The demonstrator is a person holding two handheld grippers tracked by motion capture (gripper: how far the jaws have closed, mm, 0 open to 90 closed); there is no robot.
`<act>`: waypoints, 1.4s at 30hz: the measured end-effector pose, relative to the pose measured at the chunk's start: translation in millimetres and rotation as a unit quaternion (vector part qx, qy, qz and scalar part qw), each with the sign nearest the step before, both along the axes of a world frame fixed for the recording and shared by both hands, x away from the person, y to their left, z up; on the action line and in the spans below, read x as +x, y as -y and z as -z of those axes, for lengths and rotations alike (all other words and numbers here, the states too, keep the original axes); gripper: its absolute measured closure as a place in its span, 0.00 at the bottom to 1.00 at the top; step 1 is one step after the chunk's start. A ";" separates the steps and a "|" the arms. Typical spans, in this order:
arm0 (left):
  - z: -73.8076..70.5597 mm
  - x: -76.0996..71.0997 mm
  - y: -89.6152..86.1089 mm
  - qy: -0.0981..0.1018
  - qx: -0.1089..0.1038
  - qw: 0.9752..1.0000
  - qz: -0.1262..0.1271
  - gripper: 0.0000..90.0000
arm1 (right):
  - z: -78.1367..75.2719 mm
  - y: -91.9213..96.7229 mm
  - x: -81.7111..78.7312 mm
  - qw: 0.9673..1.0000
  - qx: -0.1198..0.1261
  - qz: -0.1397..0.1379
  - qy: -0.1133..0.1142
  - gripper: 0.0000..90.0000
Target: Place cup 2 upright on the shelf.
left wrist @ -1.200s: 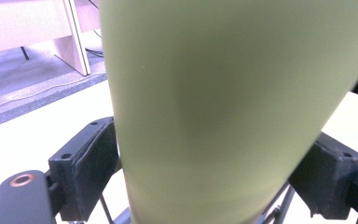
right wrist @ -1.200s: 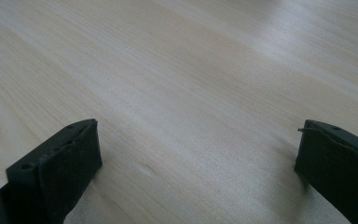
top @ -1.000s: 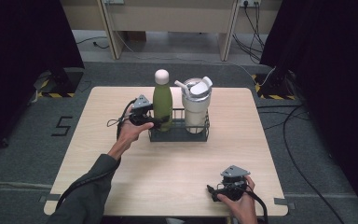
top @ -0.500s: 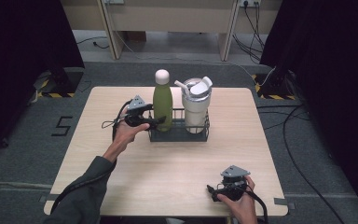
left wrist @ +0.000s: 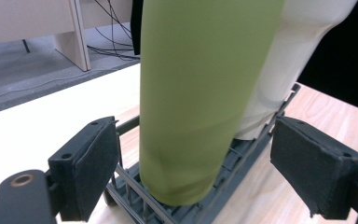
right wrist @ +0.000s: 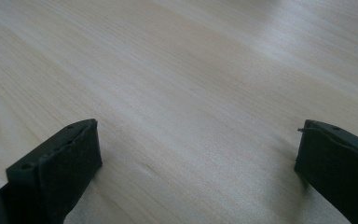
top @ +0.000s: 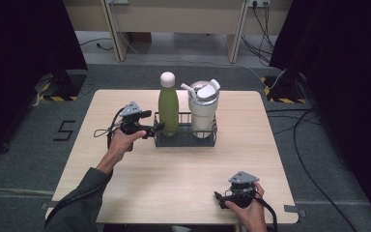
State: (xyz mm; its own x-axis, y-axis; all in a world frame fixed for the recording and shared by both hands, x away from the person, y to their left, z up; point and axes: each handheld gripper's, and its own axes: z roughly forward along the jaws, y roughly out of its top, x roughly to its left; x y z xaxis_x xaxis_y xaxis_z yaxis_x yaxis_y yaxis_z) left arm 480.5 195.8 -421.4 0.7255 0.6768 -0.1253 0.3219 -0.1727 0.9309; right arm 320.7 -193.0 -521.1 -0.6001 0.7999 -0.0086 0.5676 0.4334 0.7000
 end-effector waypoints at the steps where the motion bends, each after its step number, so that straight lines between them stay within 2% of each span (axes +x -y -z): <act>1: -0.3 -1.6 -0.7 0.000 0.000 1.000 0.001 0.17 | 0.0 0.0 -0.1 1.000 0.000 0.000 0.000 0.00; 16: 0.9 -19.0 -2.9 -0.007 -0.002 1.000 0.014 0.17 | 0.0 -0.1 -0.1 1.000 0.000 0.000 0.000 0.00; 21: 3.2 -26.0 -8.1 -0.005 0.006 1.000 0.012 0.17 | -0.1 -0.1 -0.1 1.000 0.000 0.000 0.000 0.00; 26: 3.5 -32.9 -17.3 -0.004 0.000 1.000 0.008 0.17 | -0.1 -0.1 -0.1 1.000 0.000 0.000 0.000 0.00; 42: 13.2 -40.8 -27.2 -0.008 -0.003 1.000 0.002 0.17 | 0.2 0.0 0.1 1.000 0.000 0.000 0.001 0.00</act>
State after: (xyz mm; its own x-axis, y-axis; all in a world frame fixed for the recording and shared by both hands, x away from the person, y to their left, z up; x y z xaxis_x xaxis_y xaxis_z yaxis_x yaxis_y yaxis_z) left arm 439.7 223.0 -434.5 0.7265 0.6727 -0.1406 0.3358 -0.1691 0.9266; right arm 320.8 -192.9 -521.3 -0.6001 0.7999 -0.0101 0.5658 0.4333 0.7016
